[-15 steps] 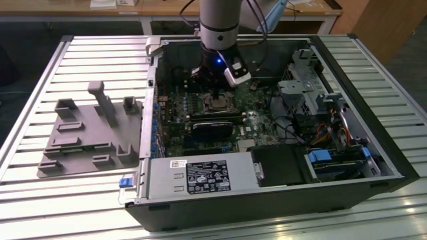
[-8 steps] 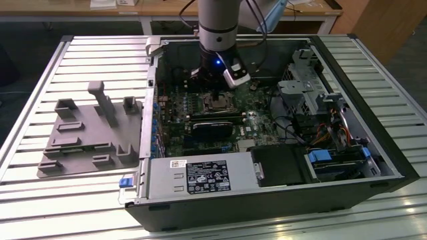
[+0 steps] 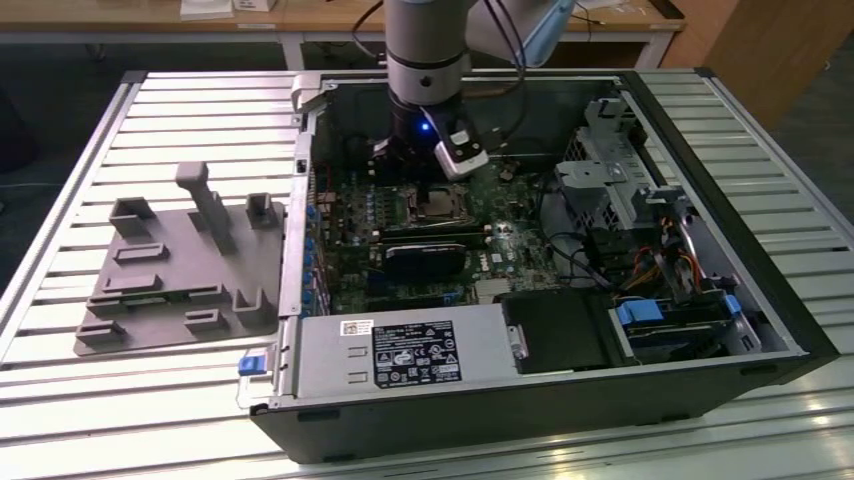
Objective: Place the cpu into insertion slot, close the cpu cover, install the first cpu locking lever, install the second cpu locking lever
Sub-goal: 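Close the cpu cover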
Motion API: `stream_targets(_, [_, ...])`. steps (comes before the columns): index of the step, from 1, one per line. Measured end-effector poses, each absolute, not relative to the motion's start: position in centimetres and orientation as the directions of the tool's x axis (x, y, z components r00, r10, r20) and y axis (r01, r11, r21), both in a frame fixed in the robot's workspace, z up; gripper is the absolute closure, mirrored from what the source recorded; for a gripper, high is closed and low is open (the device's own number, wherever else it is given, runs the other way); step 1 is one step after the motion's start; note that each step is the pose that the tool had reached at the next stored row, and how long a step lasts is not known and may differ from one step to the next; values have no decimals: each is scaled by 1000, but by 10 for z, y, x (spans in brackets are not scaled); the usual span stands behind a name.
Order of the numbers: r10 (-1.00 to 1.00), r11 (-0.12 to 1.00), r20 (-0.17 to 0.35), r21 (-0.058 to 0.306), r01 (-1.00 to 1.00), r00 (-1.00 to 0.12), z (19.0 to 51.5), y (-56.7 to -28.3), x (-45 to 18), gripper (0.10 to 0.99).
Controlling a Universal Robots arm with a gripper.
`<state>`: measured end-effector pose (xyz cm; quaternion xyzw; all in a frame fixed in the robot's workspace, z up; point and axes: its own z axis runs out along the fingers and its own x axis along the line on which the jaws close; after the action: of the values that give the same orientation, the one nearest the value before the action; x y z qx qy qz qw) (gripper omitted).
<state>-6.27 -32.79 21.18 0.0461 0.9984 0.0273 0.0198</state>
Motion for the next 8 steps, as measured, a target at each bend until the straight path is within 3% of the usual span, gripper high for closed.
stream_targets(8, [104, 993, -37, 56, 102, -994, 205, -328, -70, 980])
